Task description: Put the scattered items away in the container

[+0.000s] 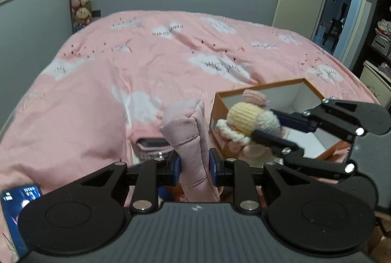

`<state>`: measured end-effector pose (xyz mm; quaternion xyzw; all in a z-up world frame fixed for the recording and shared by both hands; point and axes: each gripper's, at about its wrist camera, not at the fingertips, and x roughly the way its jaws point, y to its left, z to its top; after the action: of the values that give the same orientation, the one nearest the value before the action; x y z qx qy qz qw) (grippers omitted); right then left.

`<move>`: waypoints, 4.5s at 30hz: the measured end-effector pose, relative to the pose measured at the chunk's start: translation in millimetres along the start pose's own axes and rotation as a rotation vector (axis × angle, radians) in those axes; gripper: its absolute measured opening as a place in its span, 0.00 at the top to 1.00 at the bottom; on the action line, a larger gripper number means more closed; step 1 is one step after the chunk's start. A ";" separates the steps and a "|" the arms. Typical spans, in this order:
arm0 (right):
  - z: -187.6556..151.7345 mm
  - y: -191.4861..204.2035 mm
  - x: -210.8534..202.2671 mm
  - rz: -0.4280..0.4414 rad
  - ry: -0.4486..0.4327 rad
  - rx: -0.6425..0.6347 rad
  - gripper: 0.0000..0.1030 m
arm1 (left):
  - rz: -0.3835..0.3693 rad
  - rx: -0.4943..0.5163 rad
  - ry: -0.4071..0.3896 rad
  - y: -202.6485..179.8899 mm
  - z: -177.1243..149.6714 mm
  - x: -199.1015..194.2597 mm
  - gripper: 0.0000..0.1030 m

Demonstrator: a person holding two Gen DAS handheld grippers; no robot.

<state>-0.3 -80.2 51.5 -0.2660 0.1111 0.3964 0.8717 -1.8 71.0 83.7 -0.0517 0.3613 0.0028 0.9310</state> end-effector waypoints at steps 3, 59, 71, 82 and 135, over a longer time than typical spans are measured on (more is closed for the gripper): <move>7.4 -9.2 -11.8 -0.024 -0.032 0.008 0.74 | 0.001 0.009 -0.013 -2.8 4.8 -2.8 0.74; -115.5 -119.6 49.1 0.130 0.371 0.550 0.74 | -0.186 0.069 0.362 -91.1 34.1 151.7 0.53; -105.9 -104.3 63.8 0.159 0.367 0.477 0.74 | -0.236 -0.087 0.310 -44.5 17.1 131.8 0.59; -105.4 -102.6 67.2 0.137 0.377 0.472 0.74 | -0.288 -0.117 0.356 -41.6 0.4 136.1 0.78; -100.2 -95.3 81.5 0.275 0.399 0.272 0.72 | -0.102 -0.128 0.596 -77.9 38.5 219.2 0.79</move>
<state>126.7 -135.9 -29.2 -0.2016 0.3678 0.4324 0.7982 189.3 -9.8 -28.3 -0.1270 0.6144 -0.0364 0.7779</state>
